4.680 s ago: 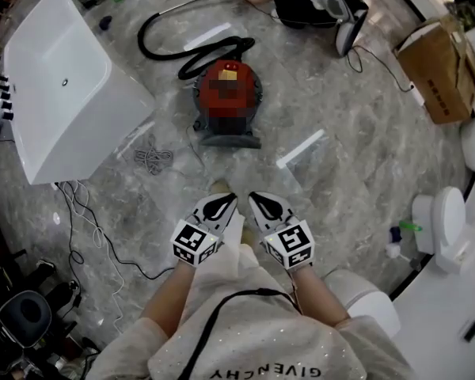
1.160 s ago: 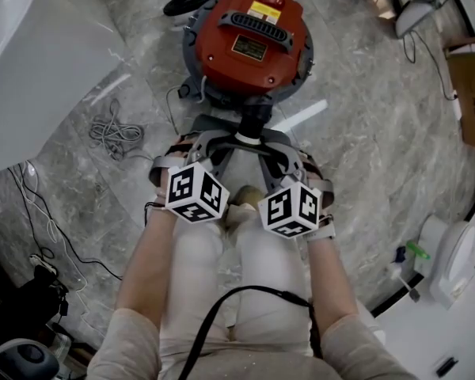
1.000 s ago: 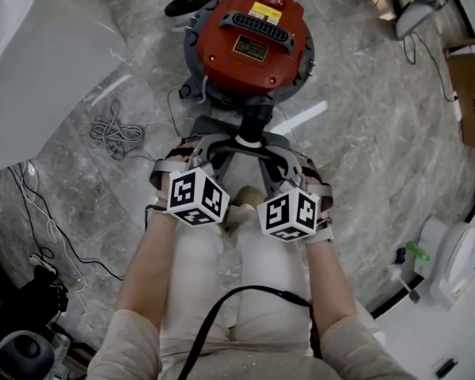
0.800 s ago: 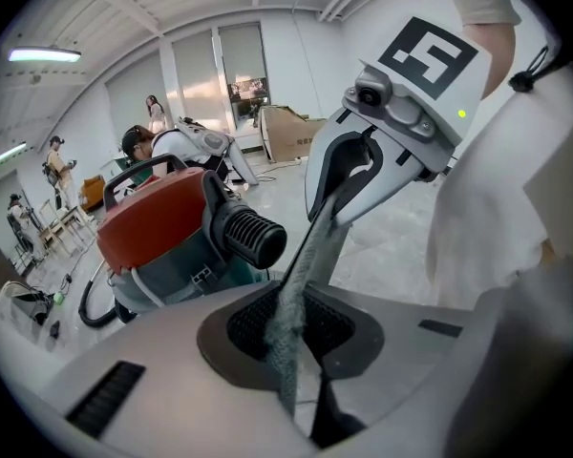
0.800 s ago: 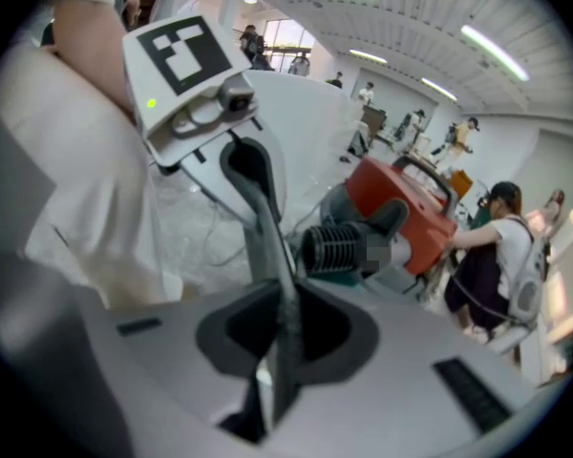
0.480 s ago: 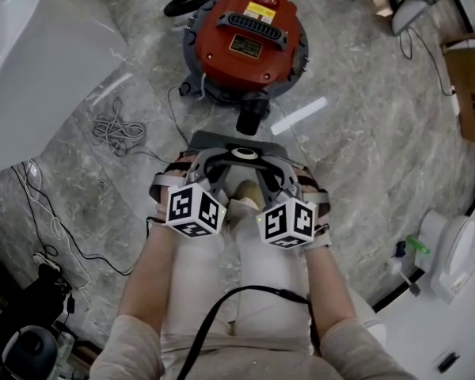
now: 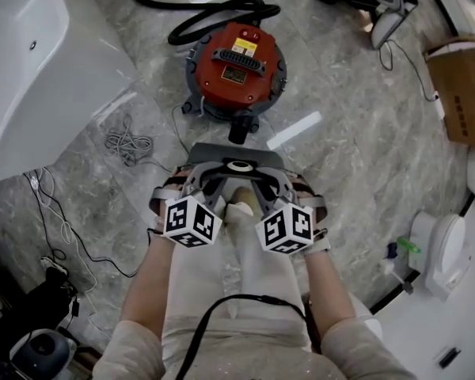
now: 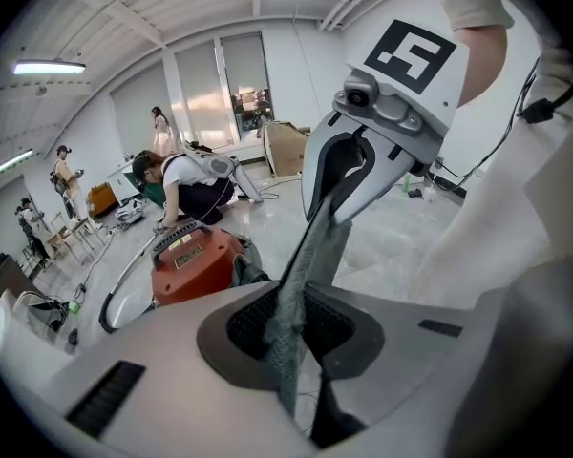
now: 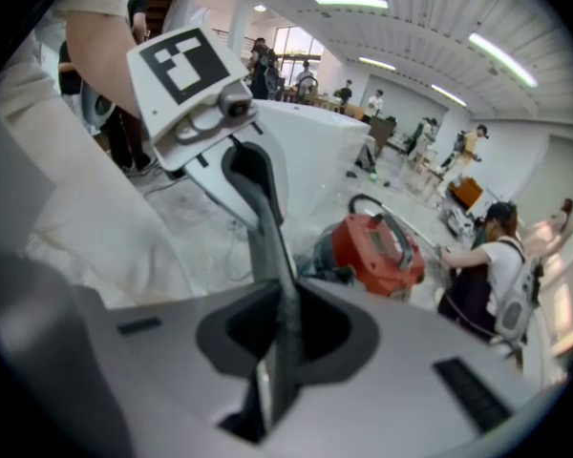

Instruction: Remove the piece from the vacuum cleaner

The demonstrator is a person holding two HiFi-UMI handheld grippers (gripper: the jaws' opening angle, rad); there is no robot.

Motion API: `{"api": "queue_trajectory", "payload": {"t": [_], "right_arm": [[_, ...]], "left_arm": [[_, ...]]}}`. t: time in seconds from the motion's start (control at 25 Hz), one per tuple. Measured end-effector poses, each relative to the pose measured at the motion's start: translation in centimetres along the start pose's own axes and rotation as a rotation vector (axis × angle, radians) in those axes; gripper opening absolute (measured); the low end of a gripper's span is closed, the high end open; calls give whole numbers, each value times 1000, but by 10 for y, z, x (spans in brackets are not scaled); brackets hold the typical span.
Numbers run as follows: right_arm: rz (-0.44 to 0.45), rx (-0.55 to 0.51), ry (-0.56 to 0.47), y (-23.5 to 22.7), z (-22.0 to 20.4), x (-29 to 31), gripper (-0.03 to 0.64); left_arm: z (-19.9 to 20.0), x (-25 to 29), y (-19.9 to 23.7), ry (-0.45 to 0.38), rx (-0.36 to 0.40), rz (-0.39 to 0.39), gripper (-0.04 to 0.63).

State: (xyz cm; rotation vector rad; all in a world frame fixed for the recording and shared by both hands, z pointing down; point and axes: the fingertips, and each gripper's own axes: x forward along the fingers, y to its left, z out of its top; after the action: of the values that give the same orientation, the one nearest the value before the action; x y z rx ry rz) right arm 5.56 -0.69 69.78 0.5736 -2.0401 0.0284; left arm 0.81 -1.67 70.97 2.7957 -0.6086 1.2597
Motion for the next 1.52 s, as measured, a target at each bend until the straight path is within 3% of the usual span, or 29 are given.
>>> {"api": "queue_trajectory", "payload": {"t": [0.44, 0.64, 0.92, 1.32, 1.52], "right_arm": [[45, 20, -32, -25, 47, -88, 44], [59, 28, -55, -37, 71, -125, 46], [78, 15, -92, -58, 109, -177, 46], [72, -2, -132, -71, 160, -230, 46], [82, 2, -119, -67, 167, -250, 46]], "left_arm": [[75, -69, 12, -11, 13, 13, 58], [106, -101, 19, -30, -57, 20, 58], [148, -146, 33, -64, -87, 26, 58], [188, -205, 53, -70, -69, 24, 58], [199, -221, 46, -69, -96, -15, 58]]}}
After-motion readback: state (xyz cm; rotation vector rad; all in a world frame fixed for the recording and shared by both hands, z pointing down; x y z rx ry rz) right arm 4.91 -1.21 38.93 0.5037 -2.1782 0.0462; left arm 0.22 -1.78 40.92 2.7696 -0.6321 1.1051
